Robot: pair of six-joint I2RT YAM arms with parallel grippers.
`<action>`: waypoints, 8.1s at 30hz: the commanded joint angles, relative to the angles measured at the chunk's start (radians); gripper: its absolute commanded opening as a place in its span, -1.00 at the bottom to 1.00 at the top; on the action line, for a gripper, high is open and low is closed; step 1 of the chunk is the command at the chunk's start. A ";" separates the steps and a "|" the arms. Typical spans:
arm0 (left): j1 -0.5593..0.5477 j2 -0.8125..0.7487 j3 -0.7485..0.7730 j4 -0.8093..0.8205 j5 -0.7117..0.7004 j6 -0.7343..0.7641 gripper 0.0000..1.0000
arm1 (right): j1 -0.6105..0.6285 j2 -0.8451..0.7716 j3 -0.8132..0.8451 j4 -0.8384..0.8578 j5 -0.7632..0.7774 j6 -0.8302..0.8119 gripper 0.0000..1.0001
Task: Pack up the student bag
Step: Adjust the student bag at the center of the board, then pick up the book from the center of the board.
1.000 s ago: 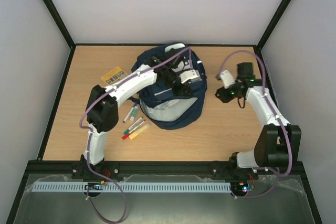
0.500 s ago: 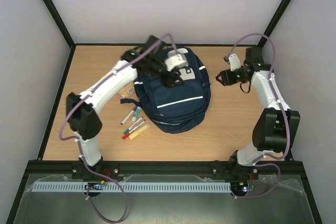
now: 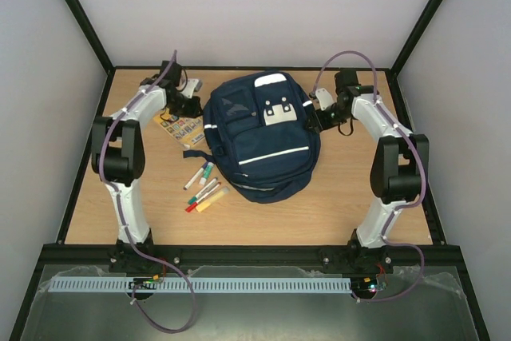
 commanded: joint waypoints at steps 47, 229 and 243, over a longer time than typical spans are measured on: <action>0.317 -0.062 -0.040 0.003 -0.030 -0.238 0.62 | 0.365 0.175 0.474 -0.137 0.018 0.082 0.25; 0.094 -0.276 0.004 0.331 0.739 -0.535 -0.95 | 0.422 -0.173 0.337 -0.121 -0.082 0.264 0.91; 0.095 -0.307 0.002 0.149 1.186 -0.250 -0.95 | 0.347 0.029 0.465 -0.037 -0.588 0.386 0.99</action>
